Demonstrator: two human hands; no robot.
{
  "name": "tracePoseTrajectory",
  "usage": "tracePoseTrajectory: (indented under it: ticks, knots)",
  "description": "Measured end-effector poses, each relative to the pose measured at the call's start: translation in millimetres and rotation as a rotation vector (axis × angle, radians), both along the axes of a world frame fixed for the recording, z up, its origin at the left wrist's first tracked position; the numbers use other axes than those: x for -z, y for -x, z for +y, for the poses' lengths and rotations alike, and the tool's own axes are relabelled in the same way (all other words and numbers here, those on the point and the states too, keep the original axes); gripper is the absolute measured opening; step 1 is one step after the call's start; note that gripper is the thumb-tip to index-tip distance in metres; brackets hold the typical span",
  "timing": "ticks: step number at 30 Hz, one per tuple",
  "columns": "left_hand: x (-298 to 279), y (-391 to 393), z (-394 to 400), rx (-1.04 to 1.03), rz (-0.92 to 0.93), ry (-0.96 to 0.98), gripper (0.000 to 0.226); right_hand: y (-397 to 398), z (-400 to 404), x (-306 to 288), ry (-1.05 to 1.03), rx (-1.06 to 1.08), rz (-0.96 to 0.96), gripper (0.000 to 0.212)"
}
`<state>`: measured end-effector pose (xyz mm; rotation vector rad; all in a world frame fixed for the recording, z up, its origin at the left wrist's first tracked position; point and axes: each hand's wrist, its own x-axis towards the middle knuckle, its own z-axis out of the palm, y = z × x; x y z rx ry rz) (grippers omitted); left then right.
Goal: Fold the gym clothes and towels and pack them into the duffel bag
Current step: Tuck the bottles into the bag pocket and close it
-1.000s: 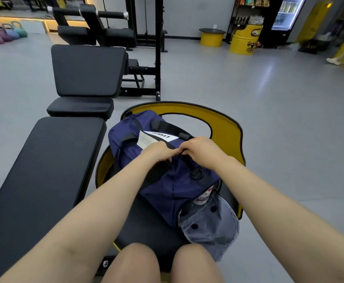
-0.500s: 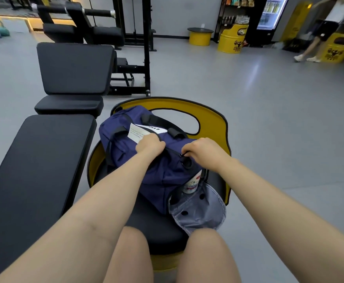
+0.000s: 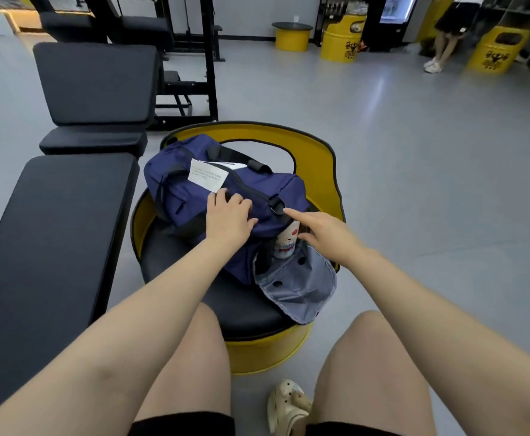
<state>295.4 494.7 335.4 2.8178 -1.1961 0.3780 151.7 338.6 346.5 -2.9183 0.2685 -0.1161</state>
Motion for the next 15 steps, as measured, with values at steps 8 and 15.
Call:
tracePoseTrajectory:
  ticks: [8, 15]
  knots:
    - [22, 41, 11, 0.268, -0.147, 0.116, 0.036, 43, 3, 28, 0.033, 0.053, 0.132, 0.046]
    - [76, 86, 9, 0.490, -0.202, -0.186, 0.057, 72, -10, 81, 0.107, -0.006, 0.250, 0.047]
